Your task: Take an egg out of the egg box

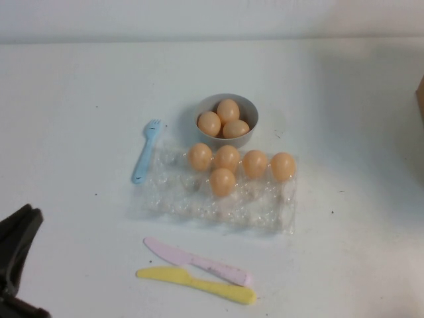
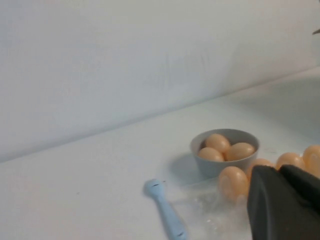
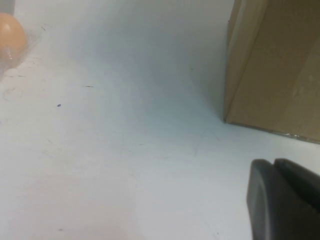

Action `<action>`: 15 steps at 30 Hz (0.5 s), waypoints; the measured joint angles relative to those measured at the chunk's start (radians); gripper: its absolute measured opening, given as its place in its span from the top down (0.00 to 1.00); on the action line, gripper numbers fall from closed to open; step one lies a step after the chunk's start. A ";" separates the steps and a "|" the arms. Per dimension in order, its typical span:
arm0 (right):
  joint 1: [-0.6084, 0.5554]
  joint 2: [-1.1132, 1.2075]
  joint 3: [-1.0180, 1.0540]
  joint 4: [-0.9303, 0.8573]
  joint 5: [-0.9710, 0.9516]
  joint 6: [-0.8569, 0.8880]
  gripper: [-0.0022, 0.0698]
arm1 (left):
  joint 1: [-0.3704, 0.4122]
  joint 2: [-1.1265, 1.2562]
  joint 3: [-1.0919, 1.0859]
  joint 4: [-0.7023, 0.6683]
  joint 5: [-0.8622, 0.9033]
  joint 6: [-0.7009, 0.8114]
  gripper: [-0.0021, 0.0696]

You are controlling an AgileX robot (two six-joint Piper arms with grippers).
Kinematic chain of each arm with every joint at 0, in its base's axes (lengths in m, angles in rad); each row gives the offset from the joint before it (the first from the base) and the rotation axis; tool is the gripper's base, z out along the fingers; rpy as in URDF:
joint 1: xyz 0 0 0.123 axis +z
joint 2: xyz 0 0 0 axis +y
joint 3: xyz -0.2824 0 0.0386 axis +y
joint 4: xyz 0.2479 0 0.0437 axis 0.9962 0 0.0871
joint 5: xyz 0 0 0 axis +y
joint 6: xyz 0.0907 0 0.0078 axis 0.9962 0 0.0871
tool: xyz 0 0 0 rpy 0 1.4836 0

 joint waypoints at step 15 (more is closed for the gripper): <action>0.000 0.000 0.000 0.000 0.000 0.000 0.99 | 0.400 -0.370 0.220 0.015 0.118 0.000 0.98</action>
